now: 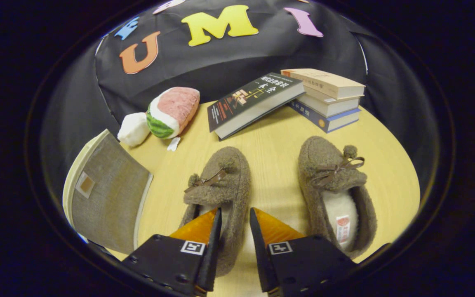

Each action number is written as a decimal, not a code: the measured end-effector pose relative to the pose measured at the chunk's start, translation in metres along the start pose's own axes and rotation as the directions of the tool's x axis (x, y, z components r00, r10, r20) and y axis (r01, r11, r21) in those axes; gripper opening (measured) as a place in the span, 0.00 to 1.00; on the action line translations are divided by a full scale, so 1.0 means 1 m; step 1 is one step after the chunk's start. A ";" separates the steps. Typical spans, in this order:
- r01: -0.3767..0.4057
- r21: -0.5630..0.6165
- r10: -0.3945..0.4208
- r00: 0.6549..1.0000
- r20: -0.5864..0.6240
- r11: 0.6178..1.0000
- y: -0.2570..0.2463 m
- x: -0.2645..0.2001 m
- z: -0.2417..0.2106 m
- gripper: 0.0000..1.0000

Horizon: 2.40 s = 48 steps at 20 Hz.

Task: Open the storage box then place both shoes into the box .Put the left shoe in first, then the right shoe, with the right side of both shoes facing outward in a uniform manner.

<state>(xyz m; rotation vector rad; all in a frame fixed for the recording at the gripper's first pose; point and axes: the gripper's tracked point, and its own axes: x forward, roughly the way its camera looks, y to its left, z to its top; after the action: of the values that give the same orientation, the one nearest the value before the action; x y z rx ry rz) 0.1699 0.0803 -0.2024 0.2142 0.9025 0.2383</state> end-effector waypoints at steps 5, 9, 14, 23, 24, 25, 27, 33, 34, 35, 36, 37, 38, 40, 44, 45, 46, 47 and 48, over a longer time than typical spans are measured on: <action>-0.062 0.076 0.065 0.997 -0.032 0.995 0.000 0.002 0.000 0.02; -0.185 0.225 0.196 0.980 -0.026 0.957 0.009 -0.003 -0.001 0.00; -0.289 0.269 0.284 0.957 0.056 0.919 0.031 -0.036 0.020 0.00; -0.468 0.279 0.393 0.874 0.284 0.838 0.131 -0.125 0.099 0.00; -0.483 0.281 0.401 0.865 0.303 0.829 0.149 -0.129 0.105 0.00; -0.501 0.282 0.412 0.853 0.320 0.818 0.168 -0.131 0.109 0.00; -0.536 0.281 0.445 0.833 0.328 0.796 0.206 -0.133 0.114 0.00; -0.566 0.287 0.501 0.821 0.273 0.772 0.317 -0.111 0.076 0.00; -0.562 0.301 0.500 0.826 0.260 0.770 0.329 -0.103 0.065 0.00; -0.551 0.313 0.494 0.834 0.247 0.774 0.336 -0.095 0.055 0.00; -0.536 0.320 0.486 0.844 0.229 0.781 0.340 -0.086 0.045 0.00; -0.520 0.325 0.476 0.854 0.211 0.790 0.344 -0.077 0.037 0.00; -0.506 0.333 0.465 0.863 0.200 0.796 0.344 -0.069 0.030 0.00; -0.471 0.355 0.428 0.882 0.196 0.808 0.341 -0.058 0.021 0.00; -0.425 0.403 0.411 0.903 0.125 0.811 0.348 -0.039 -0.003 0.00; -0.420 0.413 0.416 0.903 0.104 0.808 0.352 -0.037 -0.008 0.00; -0.408 0.412 0.410 0.908 0.087 0.815 0.353 -0.035 -0.011 0.00; -0.395 0.401 0.399 0.914 0.077 0.826 0.353 -0.034 -0.012 0.00; -0.382 0.381 0.386 0.920 0.070 0.842 0.352 -0.034 -0.014 0.00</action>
<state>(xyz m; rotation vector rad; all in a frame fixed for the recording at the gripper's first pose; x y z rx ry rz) 0.0988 0.4071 -0.0858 0.7716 0.9055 0.4327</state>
